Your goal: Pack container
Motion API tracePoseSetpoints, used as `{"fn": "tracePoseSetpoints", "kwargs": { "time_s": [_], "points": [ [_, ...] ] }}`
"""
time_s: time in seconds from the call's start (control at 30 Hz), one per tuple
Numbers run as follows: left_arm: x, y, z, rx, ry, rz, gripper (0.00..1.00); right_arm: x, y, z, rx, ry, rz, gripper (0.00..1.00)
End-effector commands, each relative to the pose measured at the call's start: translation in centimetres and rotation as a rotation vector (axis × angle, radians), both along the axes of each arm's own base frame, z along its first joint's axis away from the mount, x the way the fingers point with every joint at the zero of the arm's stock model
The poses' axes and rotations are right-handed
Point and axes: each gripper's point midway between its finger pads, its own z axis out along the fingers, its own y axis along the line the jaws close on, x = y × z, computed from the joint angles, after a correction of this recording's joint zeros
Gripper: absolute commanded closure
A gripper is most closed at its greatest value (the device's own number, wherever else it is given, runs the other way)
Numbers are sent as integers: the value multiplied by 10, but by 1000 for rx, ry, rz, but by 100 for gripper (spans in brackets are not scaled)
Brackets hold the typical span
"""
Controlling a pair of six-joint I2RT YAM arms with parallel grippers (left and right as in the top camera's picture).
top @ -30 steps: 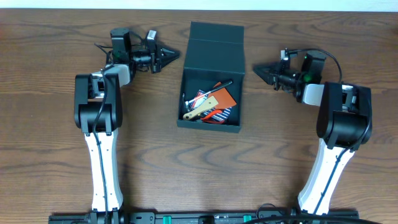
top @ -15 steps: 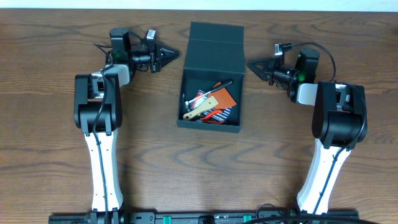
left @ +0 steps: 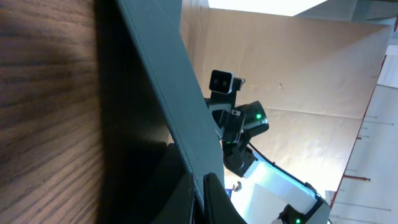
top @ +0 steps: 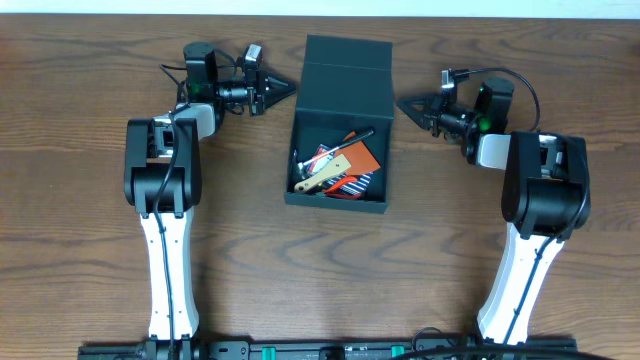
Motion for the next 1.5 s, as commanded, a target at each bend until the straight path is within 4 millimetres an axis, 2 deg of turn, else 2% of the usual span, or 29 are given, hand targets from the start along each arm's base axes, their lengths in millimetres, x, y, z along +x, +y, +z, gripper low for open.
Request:
{"fn": "tracePoseSetpoints", "kwargs": {
  "time_s": [0.0, 0.23, 0.43, 0.53, 0.93, 1.27, 1.47],
  "points": [
    [-3, 1, 0, -17, -5, -35, 94, -1, 3, -7, 7, 19, 7, 99],
    [-6, 7, 2, -27, -22, -49, 94, 1, 1, -9, -7, 14, -7, 98],
    [0, 29, -2, -31, 75, 0, 94, 4, -11, -24, -16, 117, -84, 99],
    [-2, 33, -9, -35, 150, 9, 94, 4, -14, -30, -7, 180, -112, 98],
    [-12, 5, -13, -30, 223, -36, 94, 1, 0, -30, 0, 194, -86, 99],
    [-13, 4, -13, -31, 226, -38, 94, -2, 23, -17, 11, 118, -15, 99],
    [-14, 4, -12, -38, 251, -46, 94, -2, 32, -1, 24, 26, 35, 99]
  ]
}}
